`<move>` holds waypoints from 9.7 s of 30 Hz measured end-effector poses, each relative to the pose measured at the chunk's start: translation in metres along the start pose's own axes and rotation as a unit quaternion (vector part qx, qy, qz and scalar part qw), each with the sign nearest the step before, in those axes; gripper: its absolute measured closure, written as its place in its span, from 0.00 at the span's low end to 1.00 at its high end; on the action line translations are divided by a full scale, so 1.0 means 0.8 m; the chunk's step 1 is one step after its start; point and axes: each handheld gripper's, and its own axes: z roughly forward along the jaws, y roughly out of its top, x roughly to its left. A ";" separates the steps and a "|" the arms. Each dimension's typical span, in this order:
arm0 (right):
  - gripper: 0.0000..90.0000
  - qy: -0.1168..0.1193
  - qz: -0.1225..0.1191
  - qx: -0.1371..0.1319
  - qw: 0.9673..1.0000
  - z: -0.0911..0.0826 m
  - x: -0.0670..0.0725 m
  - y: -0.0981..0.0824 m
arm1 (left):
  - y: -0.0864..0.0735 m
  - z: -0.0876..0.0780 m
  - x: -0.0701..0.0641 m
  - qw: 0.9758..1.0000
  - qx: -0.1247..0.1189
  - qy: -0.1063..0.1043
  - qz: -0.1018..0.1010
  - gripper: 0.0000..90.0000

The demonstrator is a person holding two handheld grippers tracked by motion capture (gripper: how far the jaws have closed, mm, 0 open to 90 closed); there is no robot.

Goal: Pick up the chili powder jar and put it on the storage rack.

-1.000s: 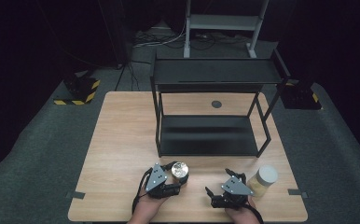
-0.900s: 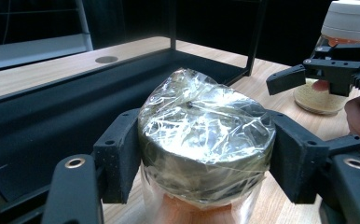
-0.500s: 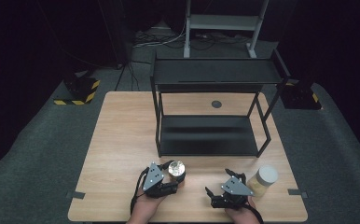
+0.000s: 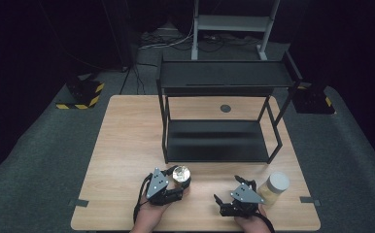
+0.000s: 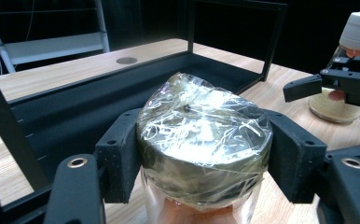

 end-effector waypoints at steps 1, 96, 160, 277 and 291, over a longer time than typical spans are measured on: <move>0.00 0.000 0.000 0.000 1.000 0.000 0.000 0.000 | 0.000 -0.001 0.000 1.000 0.000 0.000 -0.002 0.38; 0.00 0.006 0.013 -0.004 1.000 0.000 -0.006 -0.002 | 0.210 -0.026 0.032 0.993 -0.108 0.041 0.025 0.38; 0.00 0.011 0.025 -0.016 1.000 -0.004 -0.011 -0.008 | 0.354 0.091 0.066 0.987 -0.126 0.095 0.012 0.38; 0.00 0.010 0.014 -0.009 1.000 -0.002 -0.008 -0.005 | 0.223 -0.018 0.023 0.987 -0.067 0.140 0.030 0.00; 0.00 0.009 0.010 -0.008 1.000 -0.001 -0.007 -0.004 | 0.163 -0.027 0.018 0.991 -0.043 0.128 0.008 0.00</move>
